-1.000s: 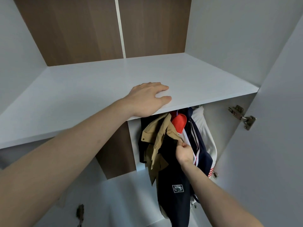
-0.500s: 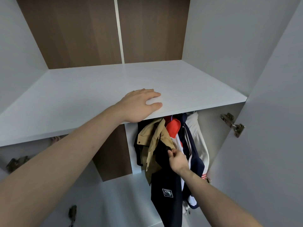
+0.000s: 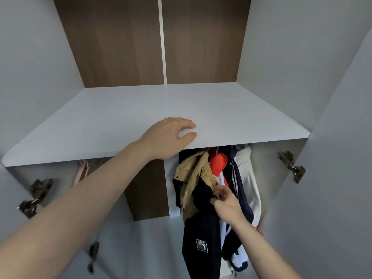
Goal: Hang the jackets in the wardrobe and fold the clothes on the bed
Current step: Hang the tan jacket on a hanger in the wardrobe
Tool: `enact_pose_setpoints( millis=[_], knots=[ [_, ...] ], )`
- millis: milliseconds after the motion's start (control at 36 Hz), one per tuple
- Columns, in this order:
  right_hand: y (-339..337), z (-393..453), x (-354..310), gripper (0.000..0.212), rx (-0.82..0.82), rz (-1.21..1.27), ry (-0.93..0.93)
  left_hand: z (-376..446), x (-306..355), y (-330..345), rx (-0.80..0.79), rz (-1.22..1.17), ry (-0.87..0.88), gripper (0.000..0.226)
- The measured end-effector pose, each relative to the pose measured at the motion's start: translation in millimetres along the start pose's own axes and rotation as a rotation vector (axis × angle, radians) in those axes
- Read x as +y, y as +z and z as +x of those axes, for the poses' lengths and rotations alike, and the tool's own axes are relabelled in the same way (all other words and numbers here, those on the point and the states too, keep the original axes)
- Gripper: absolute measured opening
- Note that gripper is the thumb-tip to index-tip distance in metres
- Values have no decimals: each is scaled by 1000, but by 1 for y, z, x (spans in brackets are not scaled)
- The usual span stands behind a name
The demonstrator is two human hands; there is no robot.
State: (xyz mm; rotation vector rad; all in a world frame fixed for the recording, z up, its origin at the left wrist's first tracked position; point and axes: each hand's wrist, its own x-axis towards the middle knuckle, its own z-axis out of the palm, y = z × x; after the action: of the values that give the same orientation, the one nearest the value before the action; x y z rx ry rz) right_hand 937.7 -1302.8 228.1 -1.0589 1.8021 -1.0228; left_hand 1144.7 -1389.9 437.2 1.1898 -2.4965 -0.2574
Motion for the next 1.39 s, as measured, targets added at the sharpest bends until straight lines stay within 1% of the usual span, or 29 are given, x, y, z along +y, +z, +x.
enact_pose_setpoints(
  millis=[111, 167, 194, 250, 306, 333, 389, 472, 556, 639, 750, 889, 972, 1139, 1250, 1389],
  knots=[
    [-29, -29, -12, 43, 59, 149, -130, -48, 24, 23, 39, 93, 85, 58],
    [-43, -44, -17, 44, 80, 169, -174, -68, 33, 34, 102, 115, 117, 61],
    [-50, -53, -18, 43, 86, 175, -187, -77, 39, 38, 148, 74, 140, 58],
    [-63, -69, -18, 40, 99, 183, -204, -91, 49, 47, 240, -144, 195, 48],
    [-74, -86, -18, 38, 127, 187, -204, -103, 56, 60, 282, -339, 249, 41],
    [-80, -94, -16, 37, 138, 193, -202, -109, 57, 68, 264, -368, 268, 39],
    [-88, -111, -14, 35, 159, 196, -194, -117, 57, 87, 170, -368, 273, 36],
    [-96, -134, -8, 35, 194, 184, -179, -126, 52, 114, 36, -398, 195, 34],
    [-97, -155, -1, 37, 226, 187, -134, -130, 53, 132, -35, -464, 146, 38],
    [-96, -177, 10, 37, 308, 187, -77, -128, 59, 139, -121, -521, 173, 43],
    [-96, -214, 23, 39, 439, 110, -33, -116, 70, 146, -231, -567, 278, 40],
    [-95, -269, 42, 39, 598, 71, 28, -107, 111, 163, -339, -648, 434, 50],
    [-96, -305, 52, 39, 701, 72, 72, -112, 148, 172, -415, -653, 563, 48],
    [-103, -387, 67, 38, 977, 125, 137, -139, 225, 187, -584, -685, 804, 45],
    [-112, -444, 81, 37, 1118, 150, 186, -163, 281, 191, -642, -710, 924, 43],
    [-134, -516, 107, 39, 1279, 153, 224, -201, 359, 197, -652, -762, 1032, 42]
  ],
)
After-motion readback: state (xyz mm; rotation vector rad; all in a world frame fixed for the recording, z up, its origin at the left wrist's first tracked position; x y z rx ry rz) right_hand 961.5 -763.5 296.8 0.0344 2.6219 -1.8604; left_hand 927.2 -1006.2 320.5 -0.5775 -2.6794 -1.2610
